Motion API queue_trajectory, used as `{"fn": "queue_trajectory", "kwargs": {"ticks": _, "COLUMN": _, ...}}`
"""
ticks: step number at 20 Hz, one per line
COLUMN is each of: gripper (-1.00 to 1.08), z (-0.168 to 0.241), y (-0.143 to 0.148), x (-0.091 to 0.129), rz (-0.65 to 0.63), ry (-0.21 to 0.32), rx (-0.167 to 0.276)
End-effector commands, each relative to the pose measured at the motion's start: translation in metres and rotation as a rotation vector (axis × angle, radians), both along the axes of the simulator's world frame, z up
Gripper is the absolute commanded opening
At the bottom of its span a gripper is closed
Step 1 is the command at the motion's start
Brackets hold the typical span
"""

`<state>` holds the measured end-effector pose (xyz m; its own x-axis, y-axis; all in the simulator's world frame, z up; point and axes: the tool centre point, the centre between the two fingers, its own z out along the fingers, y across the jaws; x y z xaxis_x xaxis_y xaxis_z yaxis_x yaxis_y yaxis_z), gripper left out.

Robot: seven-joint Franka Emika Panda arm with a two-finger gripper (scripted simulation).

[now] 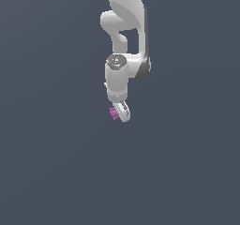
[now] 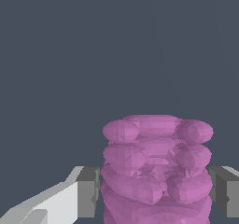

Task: Pick up the object and move it to a goal position.

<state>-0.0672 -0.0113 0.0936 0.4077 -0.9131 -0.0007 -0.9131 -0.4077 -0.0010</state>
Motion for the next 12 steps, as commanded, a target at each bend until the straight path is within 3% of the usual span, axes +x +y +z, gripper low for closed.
{"fn": "queue_trajectory", "kwargs": {"ticks": 1, "gripper": -1.00, "z": 0.018, "y": 0.010, "x": -0.005, "rz": 0.000, "ry": -0.001, "rx": 0.000}}
{"fn": "queue_trajectory", "kwargs": {"ticks": 12, "gripper": -1.00, "z": 0.120, "y": 0.064, "x": -0.032, "rz": -0.001, "ry": -0.001, "rx": -0.003}}
